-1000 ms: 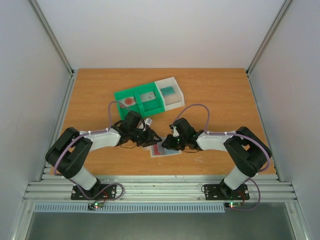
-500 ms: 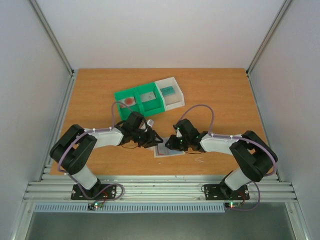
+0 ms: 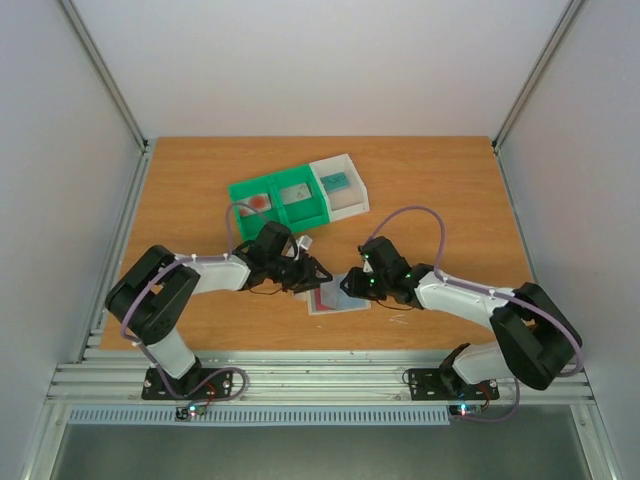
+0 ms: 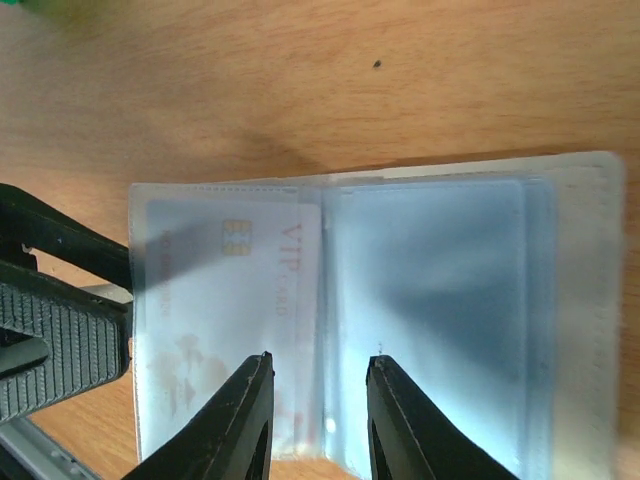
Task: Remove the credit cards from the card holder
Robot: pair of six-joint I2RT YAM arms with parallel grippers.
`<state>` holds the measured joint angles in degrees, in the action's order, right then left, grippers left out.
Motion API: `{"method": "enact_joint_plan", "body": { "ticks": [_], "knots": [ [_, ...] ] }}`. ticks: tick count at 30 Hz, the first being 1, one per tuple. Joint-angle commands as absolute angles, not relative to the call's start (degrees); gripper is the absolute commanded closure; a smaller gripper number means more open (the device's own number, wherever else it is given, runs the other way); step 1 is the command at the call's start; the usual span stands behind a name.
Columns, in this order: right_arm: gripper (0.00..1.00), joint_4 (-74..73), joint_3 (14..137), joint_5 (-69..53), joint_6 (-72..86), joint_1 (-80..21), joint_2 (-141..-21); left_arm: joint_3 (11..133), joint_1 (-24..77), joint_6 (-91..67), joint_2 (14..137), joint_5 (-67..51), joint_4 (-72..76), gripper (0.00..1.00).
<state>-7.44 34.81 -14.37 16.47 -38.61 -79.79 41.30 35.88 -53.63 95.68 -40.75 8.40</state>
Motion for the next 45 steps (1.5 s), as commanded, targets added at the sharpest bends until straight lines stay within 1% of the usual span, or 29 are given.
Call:
{"method": "enact_joint_plan", "body": {
  "ticks": [1, 6, 10, 20, 29, 36, 42, 45],
  "knots": [
    [0.73, -14.31, 34.65, -8.3, 14.48, -37.79, -73.96, 42.34, 37.08, -56.29, 96.63, -42.18, 14.46, 0.61],
    [0.71, -19.36, 34.35, -7.32, 14.14, -35.11, -69.42, 44.24, 39.78, -57.51, 98.41, -43.03, 15.86, 0.61],
    [0.7, -22.15, 34.41, -6.91, 13.22, -33.93, -66.54, 46.75, 41.96, -56.42, 98.11, -42.15, 12.37, 0.59],
    [0.69, -23.25, 34.75, -11.39, 12.76, -33.91, -61.91, 47.39, 42.1, -53.11, 96.25, -40.04, 6.81, 0.58],
    [0.69, -22.8, 38.02, -15.23, 9.93, -33.89, -67.73, 47.78, 41.24, -47.67, 94.53, -34.02, -3.28, 0.57],
    [0.69, -18.01, 37.93, -17.33, 9.66, -33.92, -76.44, 44.51, 39.4, -50.45, 96.12, -35.94, 3.37, 0.56],
    [0.75, -15.38, 38.4, -18.39, 9.67, -33.89, -81.63, 42.5, 38.09, -51.69, 96.23, -35.44, 4.75, 0.57],
    [0.76, -15.19, 39.13, -19.8, 9.35, -33.88, -84.17, 42.19, 37.92, -52.41, 96.92, -35.59, 4.71, 0.58]
  ]
}}
